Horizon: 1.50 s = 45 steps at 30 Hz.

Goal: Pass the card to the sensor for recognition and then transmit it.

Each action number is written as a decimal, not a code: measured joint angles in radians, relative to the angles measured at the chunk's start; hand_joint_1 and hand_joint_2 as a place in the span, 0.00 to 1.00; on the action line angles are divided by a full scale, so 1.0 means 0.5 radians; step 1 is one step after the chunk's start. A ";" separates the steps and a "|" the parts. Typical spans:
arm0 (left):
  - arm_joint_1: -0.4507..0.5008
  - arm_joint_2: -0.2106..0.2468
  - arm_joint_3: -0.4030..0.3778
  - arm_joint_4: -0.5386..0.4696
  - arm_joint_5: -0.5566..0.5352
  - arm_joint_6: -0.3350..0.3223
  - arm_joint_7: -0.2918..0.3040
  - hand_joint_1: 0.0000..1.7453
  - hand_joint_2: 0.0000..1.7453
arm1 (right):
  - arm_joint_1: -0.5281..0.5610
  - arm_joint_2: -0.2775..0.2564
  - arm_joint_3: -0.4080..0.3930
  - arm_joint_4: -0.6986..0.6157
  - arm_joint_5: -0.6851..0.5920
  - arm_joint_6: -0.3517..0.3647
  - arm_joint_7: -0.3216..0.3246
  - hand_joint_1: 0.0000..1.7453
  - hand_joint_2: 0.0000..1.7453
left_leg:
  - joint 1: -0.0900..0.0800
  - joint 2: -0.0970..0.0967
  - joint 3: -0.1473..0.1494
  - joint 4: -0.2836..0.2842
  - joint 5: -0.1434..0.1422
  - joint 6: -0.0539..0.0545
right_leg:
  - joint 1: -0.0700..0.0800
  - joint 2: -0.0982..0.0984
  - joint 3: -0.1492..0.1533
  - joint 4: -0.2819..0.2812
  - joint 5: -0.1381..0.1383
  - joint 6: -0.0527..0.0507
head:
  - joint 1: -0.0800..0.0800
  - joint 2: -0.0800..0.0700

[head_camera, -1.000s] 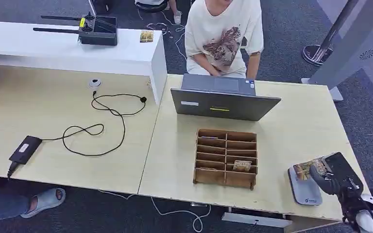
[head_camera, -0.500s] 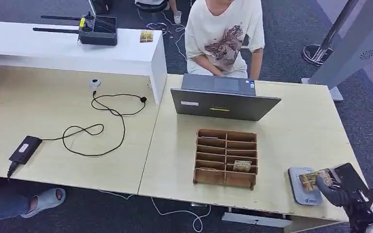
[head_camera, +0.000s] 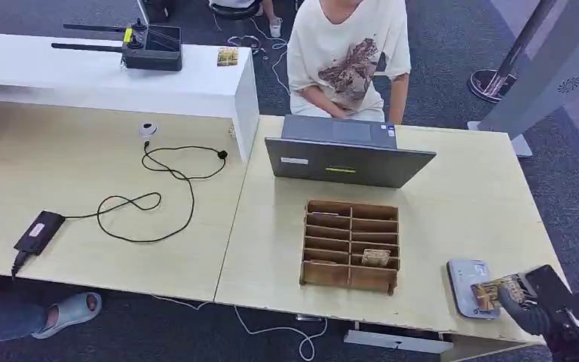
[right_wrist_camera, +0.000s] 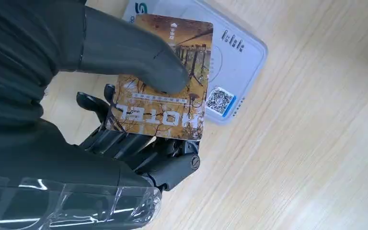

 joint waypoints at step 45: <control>0.001 0.000 -0.002 0.000 -0.002 0.005 0.008 0.00 0.00 | 0.017 0.119 0.052 -0.098 0.479 -0.375 0.244 1.00 1.00 | 0.000 0.000 0.000 0.000 0.000 0.000 | 0.000 0.000 0.000 0.000 0.000 0.000 | 0.000 0.000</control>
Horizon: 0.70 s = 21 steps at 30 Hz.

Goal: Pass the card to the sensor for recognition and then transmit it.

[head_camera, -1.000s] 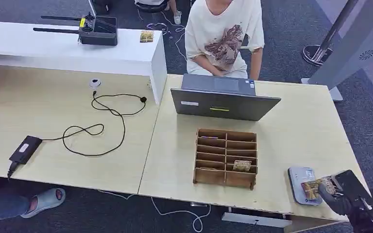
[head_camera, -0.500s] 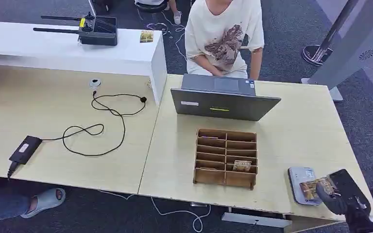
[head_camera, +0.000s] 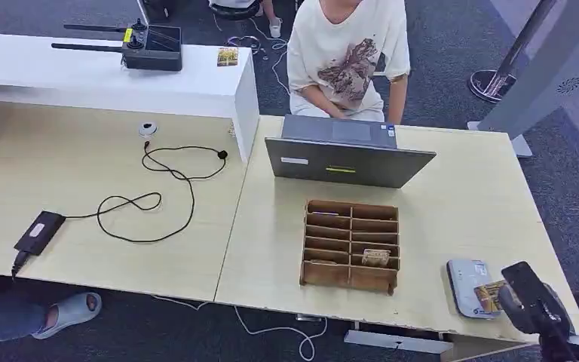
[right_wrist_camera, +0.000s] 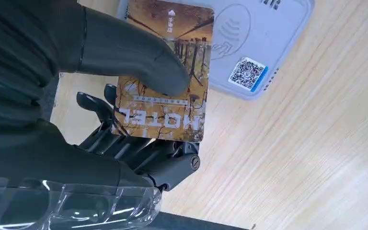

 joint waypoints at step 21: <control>0.000 0.001 -0.017 0.000 0.000 -0.006 -0.002 0.00 0.00 | -0.002 0.056 0.014 -0.018 -0.130 0.129 -0.126 1.00 1.00 | 0.000 0.000 0.000 0.000 0.000 0.000 | 0.000 0.000 0.001 0.000 0.000 0.000 | 0.000 -0.001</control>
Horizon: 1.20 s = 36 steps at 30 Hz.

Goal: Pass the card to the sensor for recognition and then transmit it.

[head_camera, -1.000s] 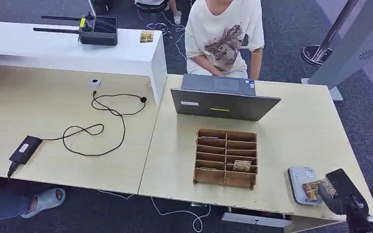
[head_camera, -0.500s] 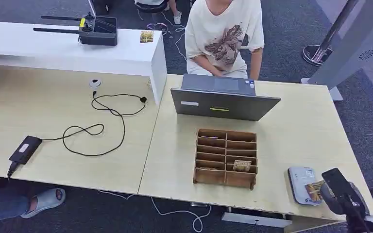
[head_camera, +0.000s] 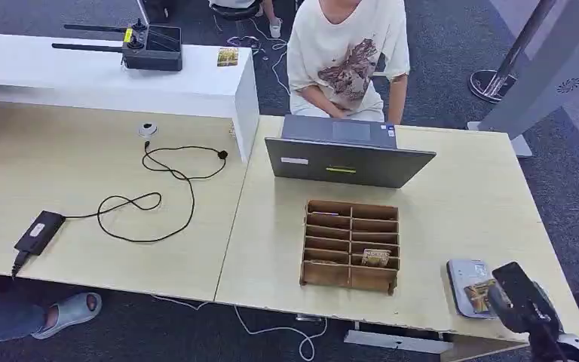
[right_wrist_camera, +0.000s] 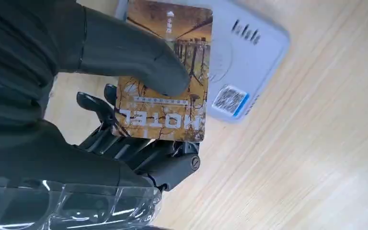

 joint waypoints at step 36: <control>-0.007 -0.008 -0.016 0.000 0.003 -0.075 0.007 0.00 0.00 | -0.467 0.044 0.377 -0.461 0.138 -0.302 -0.345 1.00 1.00 | 0.000 0.005 0.001 0.000 0.002 -0.001 | 0.000 0.003 0.000 0.002 0.002 -0.001 | 0.000 0.000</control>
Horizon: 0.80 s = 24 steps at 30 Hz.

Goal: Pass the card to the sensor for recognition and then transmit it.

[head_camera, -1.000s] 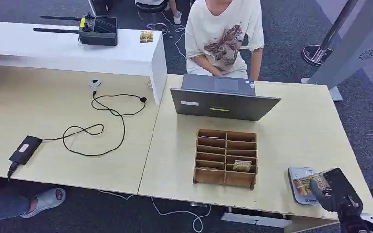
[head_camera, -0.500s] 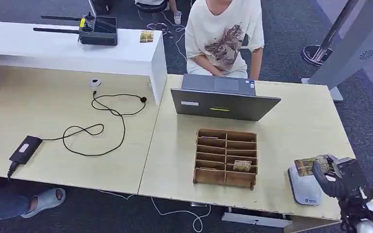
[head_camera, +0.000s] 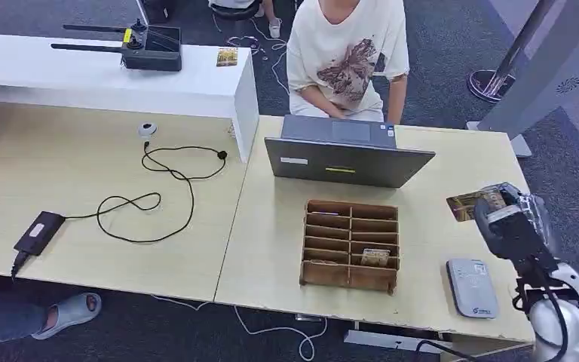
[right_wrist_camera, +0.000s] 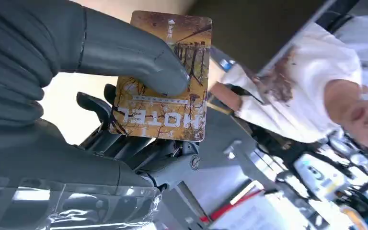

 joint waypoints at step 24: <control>-0.016 -0.016 0.001 0.000 0.001 -0.040 -0.005 0.00 0.00 | -1.220 0.024 0.718 0.826 0.409 -0.177 0.113 1.00 1.00 | 0.000 -0.002 -0.002 0.000 0.005 0.001 | 0.000 -0.001 -0.001 0.001 0.005 0.000 | 0.000 0.001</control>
